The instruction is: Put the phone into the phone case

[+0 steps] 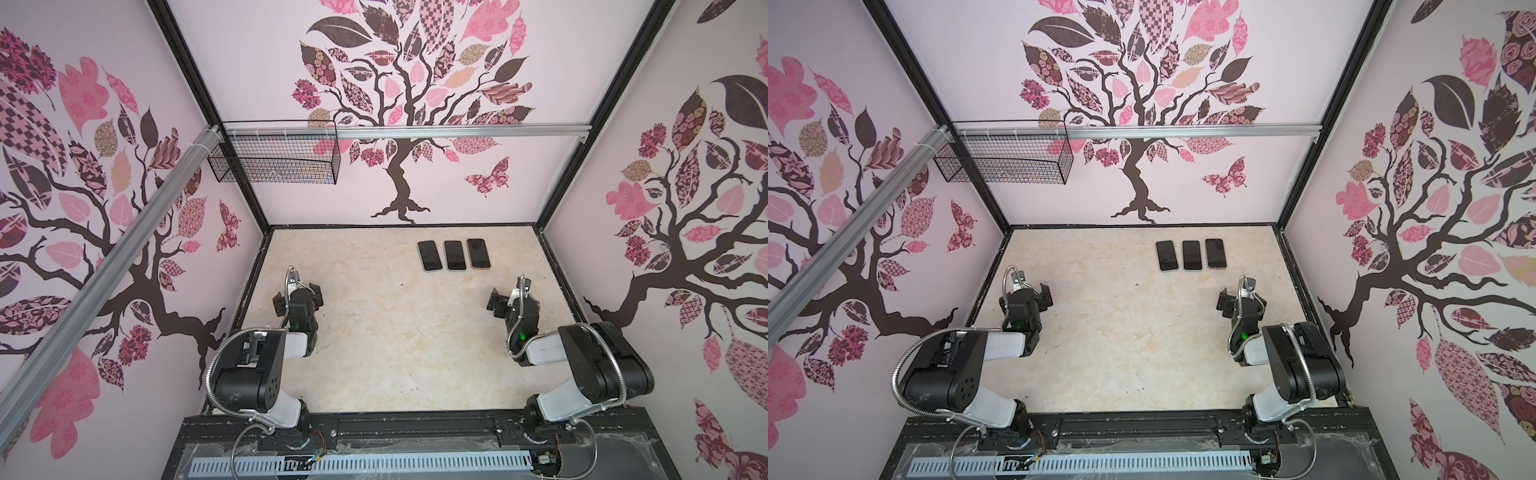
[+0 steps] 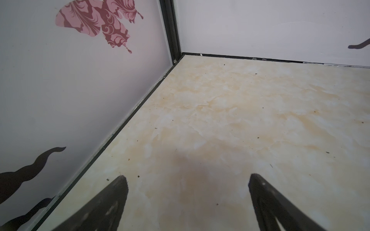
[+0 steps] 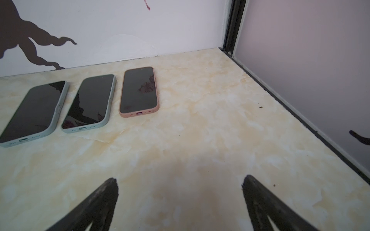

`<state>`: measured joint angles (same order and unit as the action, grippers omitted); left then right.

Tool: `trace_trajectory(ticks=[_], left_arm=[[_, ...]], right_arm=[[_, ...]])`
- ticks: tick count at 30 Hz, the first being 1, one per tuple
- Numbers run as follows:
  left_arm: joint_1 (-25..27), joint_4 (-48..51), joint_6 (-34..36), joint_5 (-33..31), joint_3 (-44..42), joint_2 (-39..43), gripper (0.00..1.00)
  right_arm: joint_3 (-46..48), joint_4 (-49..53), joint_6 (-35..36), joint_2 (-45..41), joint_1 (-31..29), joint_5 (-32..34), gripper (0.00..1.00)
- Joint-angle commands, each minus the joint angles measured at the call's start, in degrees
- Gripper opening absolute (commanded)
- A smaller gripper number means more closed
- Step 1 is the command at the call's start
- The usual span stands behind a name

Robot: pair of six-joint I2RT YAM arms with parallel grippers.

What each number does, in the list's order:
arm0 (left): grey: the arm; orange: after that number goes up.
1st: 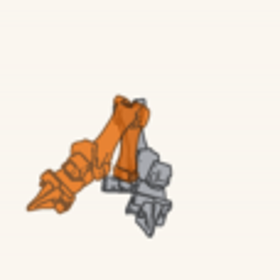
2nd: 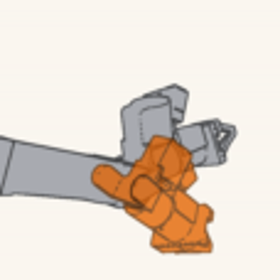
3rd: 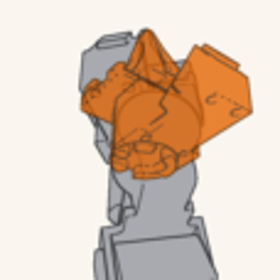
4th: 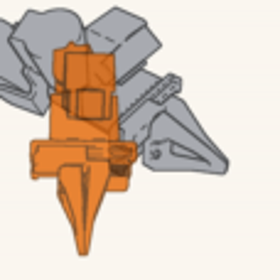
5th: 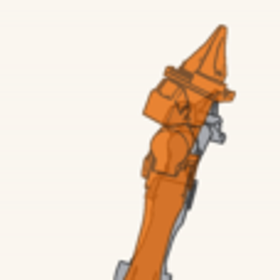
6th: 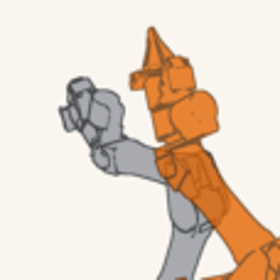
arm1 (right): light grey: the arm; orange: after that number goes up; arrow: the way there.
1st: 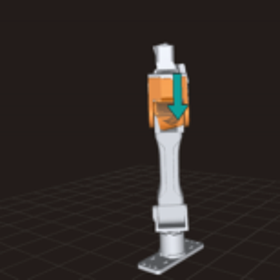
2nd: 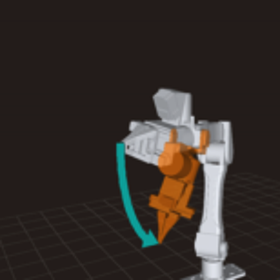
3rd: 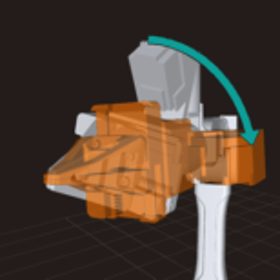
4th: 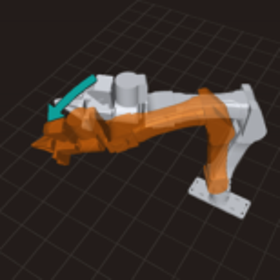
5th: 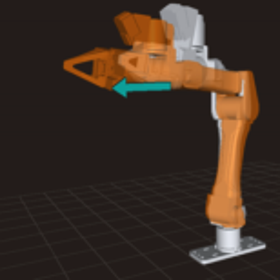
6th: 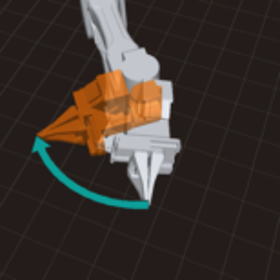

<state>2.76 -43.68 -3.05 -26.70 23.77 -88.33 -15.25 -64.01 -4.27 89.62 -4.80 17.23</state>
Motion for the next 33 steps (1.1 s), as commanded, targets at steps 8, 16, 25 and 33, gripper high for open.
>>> trace_trajectory(ticks=[8,16,25,33], left_arm=[[-3.69,-10.72,0.64,17.43,-2.35,-2.63,0.98],[-3.65,-10.99,0.67,17.41,-2.36,-2.65,0.97],[-3.71,-10.86,0.65,17.45,-2.5,-2.42,0.97],[-3.69,-10.84,0.74,17.4,-2.41,-2.45,0.97]], right_arm=[[-0.27,-4.62,0.76,0.07,0.2,-0.29,1.0],[-0.4,-4.38,0.68,0.02,0.19,-0.36,1.0],[-0.35,-4.32,0.69,0.03,0.18,-0.36,1.0],[-0.58,-4.1,0.53,0.13,0.2,-0.4,1.0]])
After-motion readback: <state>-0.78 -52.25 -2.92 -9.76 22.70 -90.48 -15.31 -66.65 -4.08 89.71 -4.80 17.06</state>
